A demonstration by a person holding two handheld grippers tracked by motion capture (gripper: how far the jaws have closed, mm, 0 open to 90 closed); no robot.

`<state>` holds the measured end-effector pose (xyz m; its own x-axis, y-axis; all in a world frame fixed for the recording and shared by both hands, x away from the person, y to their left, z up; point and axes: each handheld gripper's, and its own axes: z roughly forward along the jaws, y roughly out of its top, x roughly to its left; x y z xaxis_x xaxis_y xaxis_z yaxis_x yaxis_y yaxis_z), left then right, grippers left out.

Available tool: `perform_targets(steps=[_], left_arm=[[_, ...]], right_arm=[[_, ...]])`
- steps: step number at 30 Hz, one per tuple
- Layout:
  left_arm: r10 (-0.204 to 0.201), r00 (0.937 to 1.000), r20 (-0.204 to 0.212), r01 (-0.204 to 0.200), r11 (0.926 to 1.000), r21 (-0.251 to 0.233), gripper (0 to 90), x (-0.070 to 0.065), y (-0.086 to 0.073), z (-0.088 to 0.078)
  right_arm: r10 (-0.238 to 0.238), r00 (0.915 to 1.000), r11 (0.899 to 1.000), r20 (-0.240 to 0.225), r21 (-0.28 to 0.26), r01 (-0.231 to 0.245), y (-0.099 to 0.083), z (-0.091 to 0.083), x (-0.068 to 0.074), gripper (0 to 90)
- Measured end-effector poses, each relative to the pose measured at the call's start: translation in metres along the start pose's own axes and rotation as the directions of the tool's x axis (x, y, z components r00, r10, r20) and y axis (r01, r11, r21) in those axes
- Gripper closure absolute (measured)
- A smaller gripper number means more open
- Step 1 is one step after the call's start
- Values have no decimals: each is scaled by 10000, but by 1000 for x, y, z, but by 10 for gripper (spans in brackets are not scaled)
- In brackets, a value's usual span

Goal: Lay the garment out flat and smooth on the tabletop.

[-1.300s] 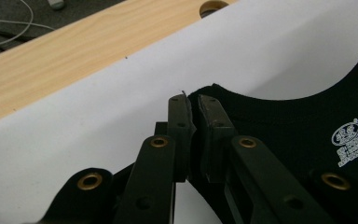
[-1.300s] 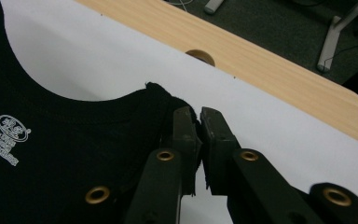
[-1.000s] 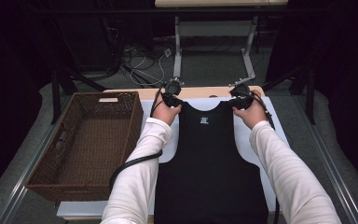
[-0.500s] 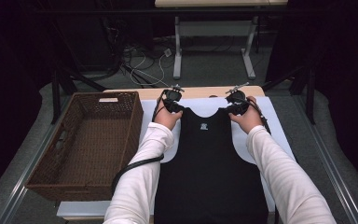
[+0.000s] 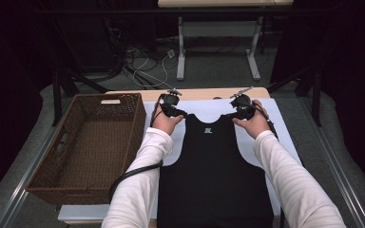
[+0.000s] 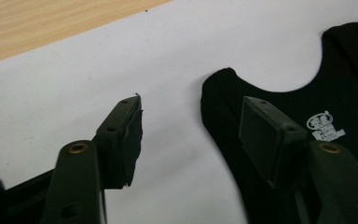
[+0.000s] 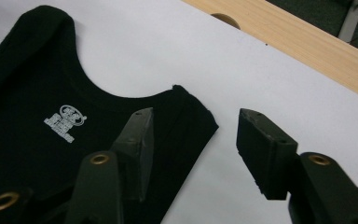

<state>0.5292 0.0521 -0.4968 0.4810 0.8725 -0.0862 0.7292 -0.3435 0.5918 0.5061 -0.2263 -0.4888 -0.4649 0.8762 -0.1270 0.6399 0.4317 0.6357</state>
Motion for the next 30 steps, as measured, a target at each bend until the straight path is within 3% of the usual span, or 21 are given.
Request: perform_targets(steps=[11,15,20,24,30], left_arm=[[-544,9974,481,550,9984,-103,365,-1,-9,-17],[-523,9958,750,525,9986,1,346,-5,-13,-24],[-629,9936,938,608,9978,256,268,-10,-21,-32],[-798,9897,1188,767,9966,306,217,-10,-28,-38],[-914,9865,1361,895,9958,200,159,-10,-42,-48]], right_arm=[[-62,9999,9998,-80,-166,61,-4,-15,7,382],[-2,9998,9997,-213,-230,-3,-7,-21,9,339],[103,9992,9997,-384,-226,-111,-11,-27,14,290],[187,9978,9998,-643,-79,-193,-13,-30,18,183],[446,9935,9985,-1045,-262,-476,-20,-38,24,163]])
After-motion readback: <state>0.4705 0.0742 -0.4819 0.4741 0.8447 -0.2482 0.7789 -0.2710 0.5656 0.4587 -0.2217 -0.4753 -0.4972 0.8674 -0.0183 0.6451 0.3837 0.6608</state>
